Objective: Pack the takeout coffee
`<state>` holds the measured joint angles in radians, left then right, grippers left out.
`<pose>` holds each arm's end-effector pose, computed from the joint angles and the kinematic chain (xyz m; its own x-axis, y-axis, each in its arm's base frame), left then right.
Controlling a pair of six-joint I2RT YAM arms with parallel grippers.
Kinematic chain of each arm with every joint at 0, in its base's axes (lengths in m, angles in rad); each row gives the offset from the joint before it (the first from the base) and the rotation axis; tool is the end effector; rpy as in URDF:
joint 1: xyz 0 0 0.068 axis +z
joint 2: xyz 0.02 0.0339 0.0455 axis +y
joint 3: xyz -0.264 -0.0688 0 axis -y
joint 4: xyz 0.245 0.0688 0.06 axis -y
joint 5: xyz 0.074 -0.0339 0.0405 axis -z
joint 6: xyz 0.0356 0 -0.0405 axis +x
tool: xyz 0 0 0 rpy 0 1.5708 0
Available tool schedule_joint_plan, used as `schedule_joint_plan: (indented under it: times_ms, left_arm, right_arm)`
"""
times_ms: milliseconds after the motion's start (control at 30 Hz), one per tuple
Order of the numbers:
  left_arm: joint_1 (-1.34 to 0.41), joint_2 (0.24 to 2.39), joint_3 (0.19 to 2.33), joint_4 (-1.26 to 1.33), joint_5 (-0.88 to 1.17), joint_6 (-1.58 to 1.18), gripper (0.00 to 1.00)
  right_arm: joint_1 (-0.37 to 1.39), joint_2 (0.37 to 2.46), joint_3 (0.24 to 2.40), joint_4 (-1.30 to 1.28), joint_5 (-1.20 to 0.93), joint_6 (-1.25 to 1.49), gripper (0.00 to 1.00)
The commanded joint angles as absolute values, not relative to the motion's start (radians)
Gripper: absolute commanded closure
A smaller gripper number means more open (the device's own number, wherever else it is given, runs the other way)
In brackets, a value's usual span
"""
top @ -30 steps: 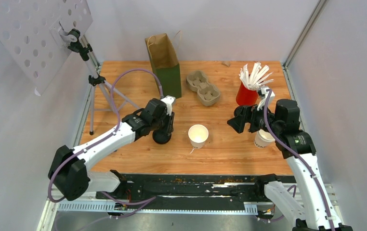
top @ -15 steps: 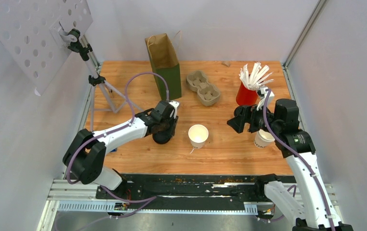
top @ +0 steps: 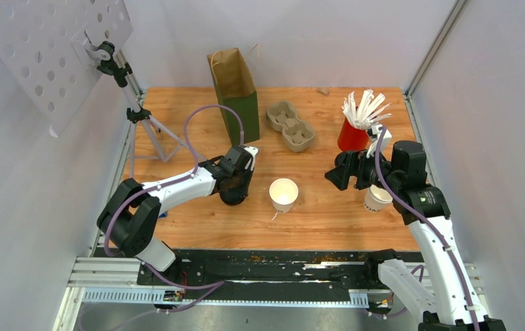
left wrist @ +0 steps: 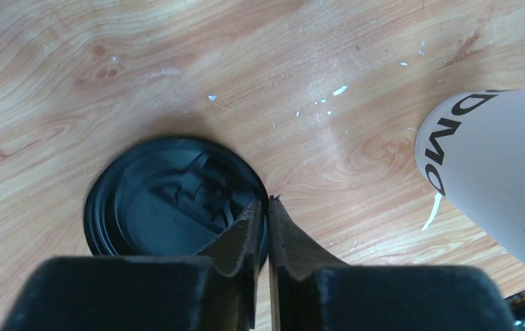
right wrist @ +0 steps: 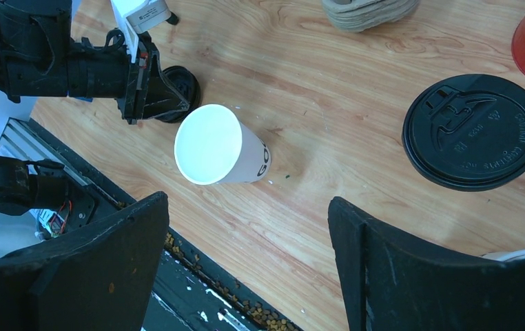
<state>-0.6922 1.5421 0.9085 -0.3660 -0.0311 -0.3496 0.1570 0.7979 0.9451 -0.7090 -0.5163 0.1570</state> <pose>0.2352 -0.1936 0.1885 -0.8225 0.2372 -0.5169 0.3653 0.9169 -0.1606 0.1534 0.0421 0.3419 -0.6055 0.0418 -0.7948 -0.4596 0.7969 0.3921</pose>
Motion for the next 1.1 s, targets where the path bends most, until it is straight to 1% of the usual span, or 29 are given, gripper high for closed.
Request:
schedule_joint_plan:
  times_ms: [0,33,67,300,433,533,733,833,900,967,1067]
  left_arm:
    - [-0.691,1.541,0.938,-0.339,-0.026,-0.334,0.93]
    - [-0.691,1.534,0.943,-0.348,-0.019,-0.336,0.98]
    - [-0.690,1.525,0.947,-0.359,-0.013,-0.339,1.00]
    - [-0.690,1.390,0.974,-0.456,-0.007,-0.360,1.00]
    - [-0.690,1.314,0.990,-0.506,0.026,-0.390,1.00]
    - [-0.690,1.242,0.991,-0.520,0.064,-0.426,1.00]
    - [-0.689,1.098,1.008,-0.473,0.183,-0.548,1.00]
    - [-0.686,1.038,1.015,-0.415,0.248,-0.637,1.00]
    - [-0.682,1.012,1.013,-0.366,0.294,-0.700,1.00]
    - [-0.680,0.986,1.003,-0.299,0.340,-0.770,1.00]
    - [-0.677,0.947,0.968,-0.149,0.392,-0.904,1.00]
  right_arm:
    - [0.163,0.793,0.962,-0.708,-0.507,0.144,0.15]
    - [0.163,0.794,0.964,-0.711,-0.506,0.143,0.15]
    - [0.163,0.793,0.966,-0.711,-0.505,0.143,0.15]
    - [0.170,0.775,0.956,-0.675,-0.529,0.154,0.15]
    - [0.217,0.754,0.943,-0.608,-0.541,0.155,0.15]
    - [0.295,0.725,0.913,-0.492,-0.511,0.131,0.16]
    - [0.488,0.652,0.781,-0.195,-0.428,0.009,0.15]
    - [0.525,0.647,0.731,-0.042,-0.463,0.005,0.14]
    - [0.538,0.648,0.688,0.105,-0.508,0.005,0.14]
    - [0.555,0.642,0.640,0.221,-0.548,0.004,0.12]
    - [0.582,0.660,0.609,0.304,-0.562,-0.053,0.10]
